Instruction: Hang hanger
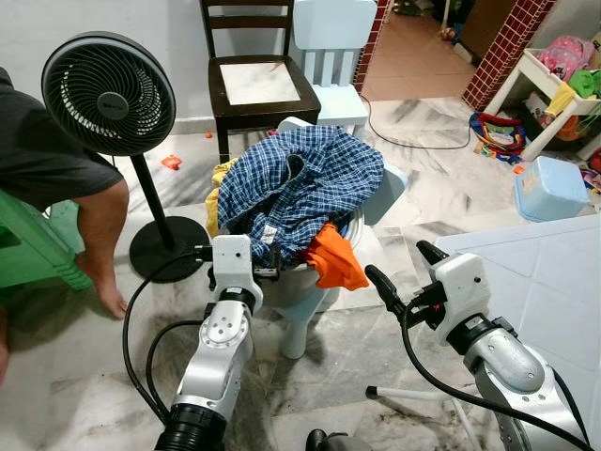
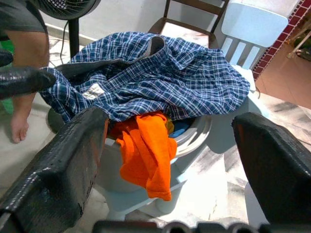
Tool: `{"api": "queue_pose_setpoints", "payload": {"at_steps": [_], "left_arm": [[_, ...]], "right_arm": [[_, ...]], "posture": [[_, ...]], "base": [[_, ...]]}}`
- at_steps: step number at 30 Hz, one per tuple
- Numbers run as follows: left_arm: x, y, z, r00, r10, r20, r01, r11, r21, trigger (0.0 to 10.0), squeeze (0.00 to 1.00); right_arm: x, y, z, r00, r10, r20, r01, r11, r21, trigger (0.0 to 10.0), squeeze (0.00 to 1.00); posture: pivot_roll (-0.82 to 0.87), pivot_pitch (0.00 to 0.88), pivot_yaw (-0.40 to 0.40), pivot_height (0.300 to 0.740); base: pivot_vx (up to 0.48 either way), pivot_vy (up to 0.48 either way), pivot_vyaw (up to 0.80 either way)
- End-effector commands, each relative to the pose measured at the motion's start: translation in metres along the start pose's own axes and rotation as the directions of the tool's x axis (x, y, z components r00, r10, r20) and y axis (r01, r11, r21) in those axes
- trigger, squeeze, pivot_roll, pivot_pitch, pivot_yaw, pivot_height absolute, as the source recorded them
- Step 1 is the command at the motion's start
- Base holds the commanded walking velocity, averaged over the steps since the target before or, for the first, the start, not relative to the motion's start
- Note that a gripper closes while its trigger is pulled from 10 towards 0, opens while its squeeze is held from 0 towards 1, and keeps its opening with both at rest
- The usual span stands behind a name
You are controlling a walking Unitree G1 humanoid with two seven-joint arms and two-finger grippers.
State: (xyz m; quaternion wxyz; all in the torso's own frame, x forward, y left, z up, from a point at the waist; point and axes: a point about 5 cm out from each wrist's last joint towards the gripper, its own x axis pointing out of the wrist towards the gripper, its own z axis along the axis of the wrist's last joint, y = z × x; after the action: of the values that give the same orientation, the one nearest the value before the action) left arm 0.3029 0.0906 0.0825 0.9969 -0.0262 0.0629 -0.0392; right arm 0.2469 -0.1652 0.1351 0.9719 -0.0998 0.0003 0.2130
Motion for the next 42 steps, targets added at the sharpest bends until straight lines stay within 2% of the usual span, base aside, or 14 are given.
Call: {"api": "queue_pose_setpoints", "payload": {"at_steps": [1, 7, 13, 22, 42], "left_arm": [[-0.001, -0.007, -0.006, 1.000, -0.013, -0.018, 0.014, 1.000, 0.015, 10.0, 0.00], [0.005, -0.014, -0.006, 1.000, -0.024, -0.020, 0.024, 1.000, 0.009, 10.0, 0.00], [0.006, -0.023, -0.004, 0.998, -0.062, -0.014, 0.062, 0.998, -0.032, 10.0, 0.00], [0.006, -0.021, -0.002, 0.995, -0.095, 0.006, 0.095, 0.993, -0.073, 10.0, 0.00], [0.006, -0.022, -0.003, 0.993, -0.118, 0.007, 0.119, 0.989, -0.083, 10.0, 0.00]], "right_arm": [[0.000, -0.001, 0.000, 1.000, -0.009, 0.002, 0.009, 1.000, -0.015, 10.0, 0.00], [-0.003, -0.005, 0.003, 1.000, -0.031, 0.002, 0.031, 0.999, -0.044, 10.0, 0.00], [-0.005, -0.006, 0.001, 0.999, -0.040, -0.004, 0.040, 0.998, -0.058, 10.0, 0.00], [-0.004, -0.004, 0.000, 0.999, -0.035, -0.005, 0.034, 0.998, -0.045, 10.0, 0.00], [-0.001, -0.001, 0.000, 1.000, -0.026, 0.000, 0.026, 0.999, -0.040, 10.0, 0.00]], "posture": [[-0.12, 0.159, -0.093, 0.740], [-0.14, 0.167, -0.091, 0.740], [-0.14, 0.169, -0.088, 0.740], [-0.13, 0.167, -0.088, 0.740], [-0.13, 0.163, -0.088, 0.740]], "base": [[0.000, 0.000, 0.00], [0.000, 0.000, 0.00], [0.000, 0.000, 0.00], [0.000, 0.000, 0.00], [0.000, 0.000, 0.00]]}}
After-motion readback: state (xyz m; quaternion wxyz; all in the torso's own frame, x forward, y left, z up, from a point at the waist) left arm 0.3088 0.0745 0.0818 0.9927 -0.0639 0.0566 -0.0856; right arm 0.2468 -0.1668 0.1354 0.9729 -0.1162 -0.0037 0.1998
